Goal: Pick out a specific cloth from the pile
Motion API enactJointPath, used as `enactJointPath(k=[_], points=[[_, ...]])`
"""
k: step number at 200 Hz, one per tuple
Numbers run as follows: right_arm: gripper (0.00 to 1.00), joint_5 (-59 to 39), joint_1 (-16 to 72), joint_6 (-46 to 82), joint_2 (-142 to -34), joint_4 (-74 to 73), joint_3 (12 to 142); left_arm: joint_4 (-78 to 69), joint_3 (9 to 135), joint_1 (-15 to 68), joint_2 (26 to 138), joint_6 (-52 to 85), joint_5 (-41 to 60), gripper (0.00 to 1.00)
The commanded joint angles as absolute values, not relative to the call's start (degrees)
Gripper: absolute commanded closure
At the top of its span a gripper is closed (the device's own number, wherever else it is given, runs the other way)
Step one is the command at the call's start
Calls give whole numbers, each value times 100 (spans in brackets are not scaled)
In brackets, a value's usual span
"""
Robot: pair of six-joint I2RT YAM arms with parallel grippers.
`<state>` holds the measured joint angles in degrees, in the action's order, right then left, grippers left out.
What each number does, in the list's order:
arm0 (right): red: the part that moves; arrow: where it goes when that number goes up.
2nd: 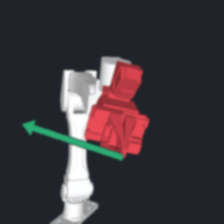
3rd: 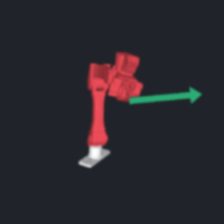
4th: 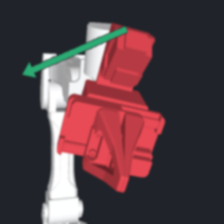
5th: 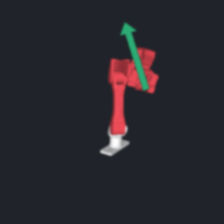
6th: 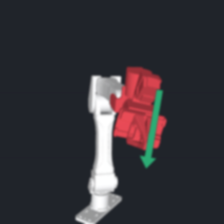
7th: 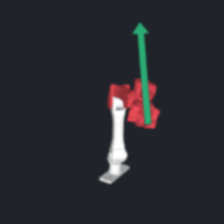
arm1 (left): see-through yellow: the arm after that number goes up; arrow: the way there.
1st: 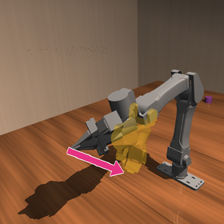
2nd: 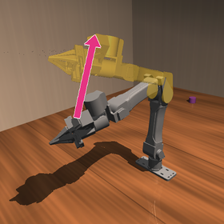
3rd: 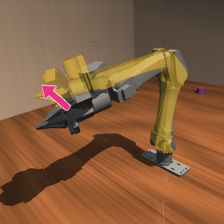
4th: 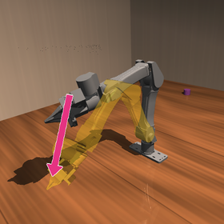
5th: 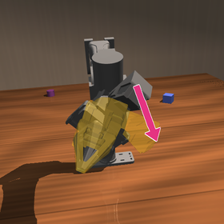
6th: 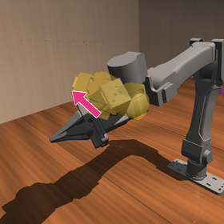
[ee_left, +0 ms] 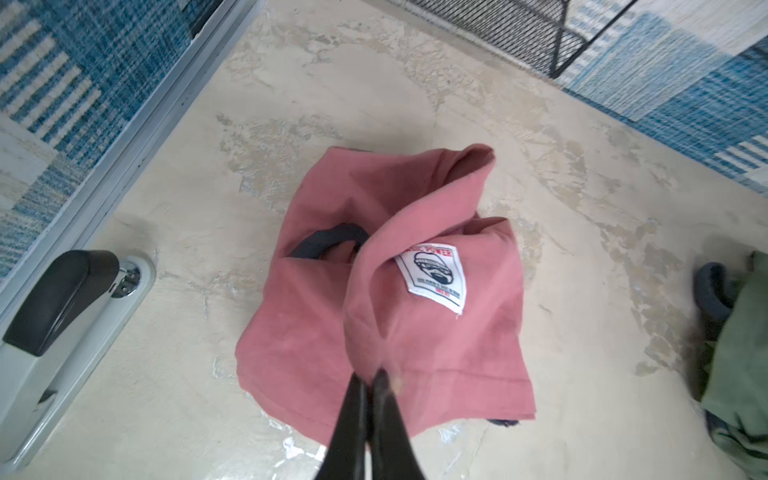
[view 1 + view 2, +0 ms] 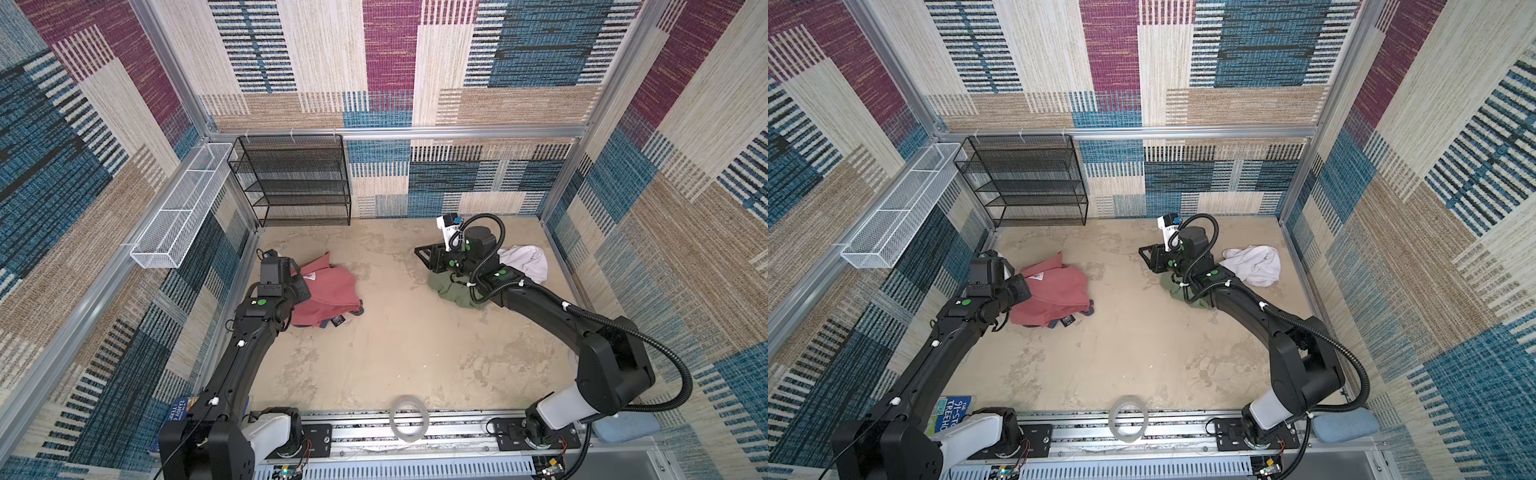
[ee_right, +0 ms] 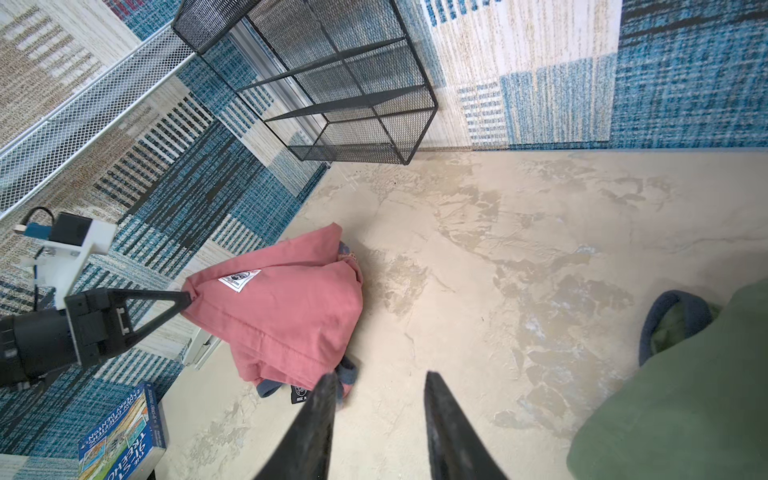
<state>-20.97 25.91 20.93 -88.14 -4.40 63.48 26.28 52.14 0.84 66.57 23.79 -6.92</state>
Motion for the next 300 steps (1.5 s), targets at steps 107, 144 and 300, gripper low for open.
enactJointPath(k=[107,144,300], points=[[17,-1251,1881,1811,-8174,-667,5464,2030,4862,-202,7040,2262,9,37],[10,-687,1321,1556,-7567,-684,5015,1763,4670,-169,6792,2080,-142,35],[7,-380,40,1531,-6922,-1478,3762,899,5204,87,8936,2168,227,41]])
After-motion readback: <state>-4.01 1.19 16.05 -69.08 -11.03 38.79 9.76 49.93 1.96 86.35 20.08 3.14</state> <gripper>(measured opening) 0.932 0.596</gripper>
